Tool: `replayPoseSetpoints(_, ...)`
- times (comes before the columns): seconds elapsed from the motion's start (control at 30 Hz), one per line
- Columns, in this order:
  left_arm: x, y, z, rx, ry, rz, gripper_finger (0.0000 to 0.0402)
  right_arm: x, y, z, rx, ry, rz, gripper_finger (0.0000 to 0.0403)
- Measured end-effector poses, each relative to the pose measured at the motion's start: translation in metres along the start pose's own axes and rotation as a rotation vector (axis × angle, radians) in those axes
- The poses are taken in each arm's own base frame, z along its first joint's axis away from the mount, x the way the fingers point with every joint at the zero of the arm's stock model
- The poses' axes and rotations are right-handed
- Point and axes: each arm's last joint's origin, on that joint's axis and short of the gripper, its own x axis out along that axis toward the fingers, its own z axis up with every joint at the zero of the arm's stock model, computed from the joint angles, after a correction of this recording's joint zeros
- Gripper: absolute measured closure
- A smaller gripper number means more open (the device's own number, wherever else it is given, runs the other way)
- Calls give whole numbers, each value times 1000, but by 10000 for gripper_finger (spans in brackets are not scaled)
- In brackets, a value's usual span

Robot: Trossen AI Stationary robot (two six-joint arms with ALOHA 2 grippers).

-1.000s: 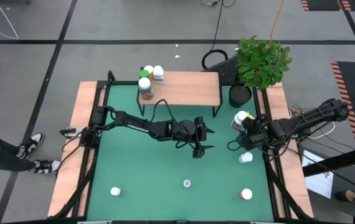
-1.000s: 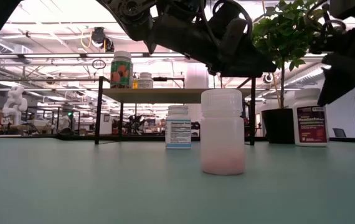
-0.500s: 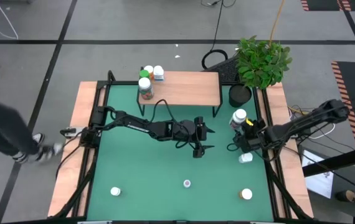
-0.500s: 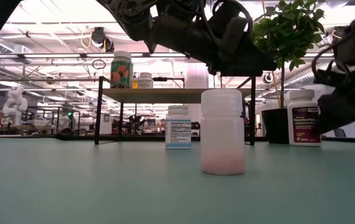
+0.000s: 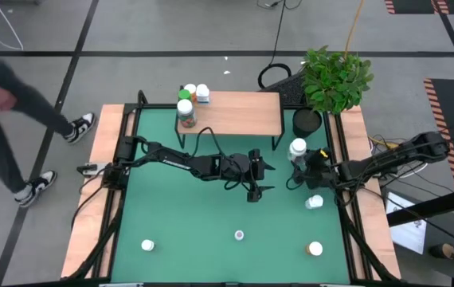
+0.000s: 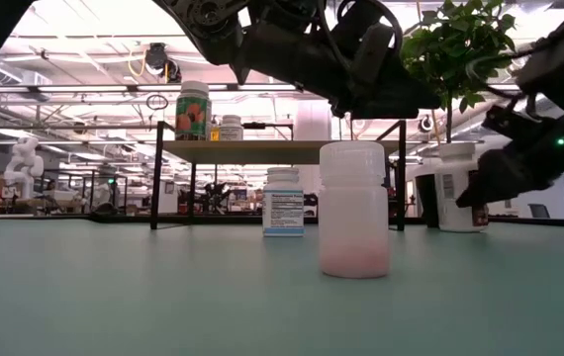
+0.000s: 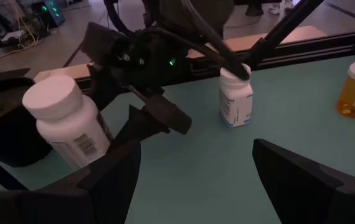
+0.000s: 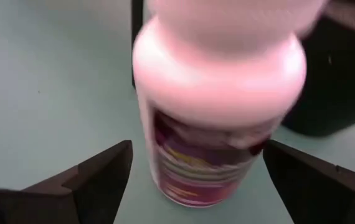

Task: Pick and place medicine bottles onto shelf by color
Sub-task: Put the violet bottle on the shelf

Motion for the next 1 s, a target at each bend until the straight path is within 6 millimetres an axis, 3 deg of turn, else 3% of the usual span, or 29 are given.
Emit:
replayPoseSetpoints(0.33,0,0,-1,7,15,-3,89,3,6,12,-139,-49,55,48)
replayPoseSetpoints(0.73,0,-1,-2,11,18,-6,89,9,4,17,-127,-40,55,103)
replayPoseSetpoints(1.0,0,-2,-2,26,20,-7,89,7,11,21,-115,-31,231,115)
